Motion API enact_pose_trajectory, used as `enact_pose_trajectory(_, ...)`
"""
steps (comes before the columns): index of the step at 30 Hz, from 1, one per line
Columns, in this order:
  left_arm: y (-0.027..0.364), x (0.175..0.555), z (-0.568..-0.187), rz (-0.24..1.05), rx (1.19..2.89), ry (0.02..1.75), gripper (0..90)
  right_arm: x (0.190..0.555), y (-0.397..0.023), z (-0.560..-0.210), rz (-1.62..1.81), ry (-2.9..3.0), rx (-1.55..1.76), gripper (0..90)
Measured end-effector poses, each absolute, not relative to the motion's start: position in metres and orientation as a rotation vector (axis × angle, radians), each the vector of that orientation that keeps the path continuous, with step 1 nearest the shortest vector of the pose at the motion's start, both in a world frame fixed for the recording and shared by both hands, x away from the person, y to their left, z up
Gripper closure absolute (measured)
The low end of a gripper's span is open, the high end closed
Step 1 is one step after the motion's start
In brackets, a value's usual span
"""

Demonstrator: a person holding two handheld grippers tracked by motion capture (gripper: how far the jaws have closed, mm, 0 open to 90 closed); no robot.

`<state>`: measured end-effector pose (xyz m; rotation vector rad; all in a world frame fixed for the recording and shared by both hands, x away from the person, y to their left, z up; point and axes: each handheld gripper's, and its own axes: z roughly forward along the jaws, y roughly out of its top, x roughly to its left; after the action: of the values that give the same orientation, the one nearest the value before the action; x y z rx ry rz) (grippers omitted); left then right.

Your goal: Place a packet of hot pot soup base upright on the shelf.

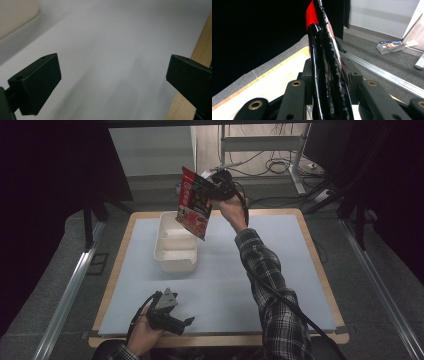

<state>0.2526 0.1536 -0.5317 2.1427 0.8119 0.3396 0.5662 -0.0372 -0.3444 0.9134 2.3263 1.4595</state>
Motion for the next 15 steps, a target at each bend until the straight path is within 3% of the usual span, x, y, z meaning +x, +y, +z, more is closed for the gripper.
enact_pose_trajectory(15, 0.153, 0.253, -0.533, 0.342, 2.159, 0.801, 0.0, 0.586, -0.015, -0.355, 1.428, 2.303, 0.917, 68.0)
